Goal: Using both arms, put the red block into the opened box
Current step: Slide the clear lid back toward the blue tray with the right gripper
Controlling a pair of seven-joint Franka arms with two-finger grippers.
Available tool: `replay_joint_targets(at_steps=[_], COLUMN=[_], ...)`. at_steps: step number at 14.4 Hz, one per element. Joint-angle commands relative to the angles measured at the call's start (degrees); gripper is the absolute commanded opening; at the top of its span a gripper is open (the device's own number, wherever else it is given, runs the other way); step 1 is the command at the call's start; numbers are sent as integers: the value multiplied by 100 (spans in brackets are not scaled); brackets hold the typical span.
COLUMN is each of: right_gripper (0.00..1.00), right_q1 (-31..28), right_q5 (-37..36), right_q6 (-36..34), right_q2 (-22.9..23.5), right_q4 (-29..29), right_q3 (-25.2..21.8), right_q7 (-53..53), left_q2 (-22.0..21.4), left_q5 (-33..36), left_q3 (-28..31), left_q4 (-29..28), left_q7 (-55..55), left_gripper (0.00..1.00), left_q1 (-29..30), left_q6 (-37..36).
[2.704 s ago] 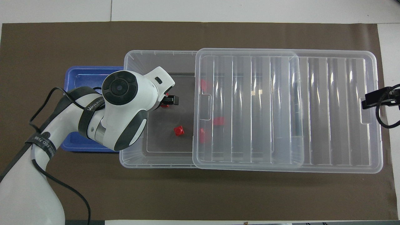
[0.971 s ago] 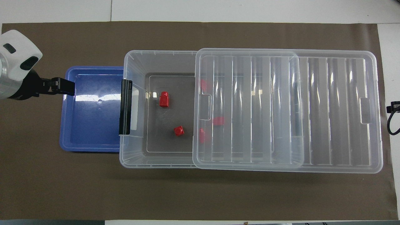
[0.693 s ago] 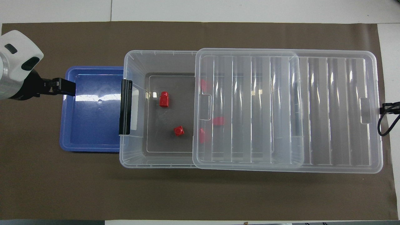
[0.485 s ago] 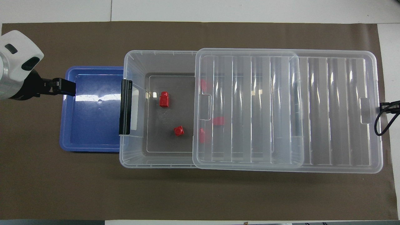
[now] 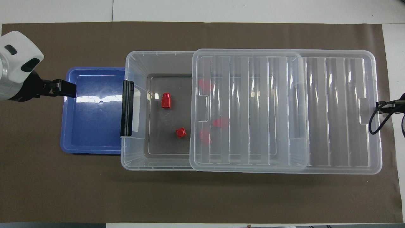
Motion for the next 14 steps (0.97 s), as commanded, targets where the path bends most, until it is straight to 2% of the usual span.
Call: replay_joint_targets(at_steps=[1,10,14], right_gripper=[0,0,0], right_q1=[107,801,1048], right_q5=[79,114,114], right_q6=[28,28,28], right_q2=[-69,-69,-95], right_q4=[-91,-92,-144], right_q3=[30,39,39], right_q7=[171,1286,1770], left_q2=[-61,-17,-87], left_q5=[-94,-376,-384], left_q3=[55,617,688], left_q4=[108,820,856], left_q7=[142,546,696], left_gripper=[100,100,100], left_q1=[53,-35,-35], left_q6=[-162,-908,-1225])
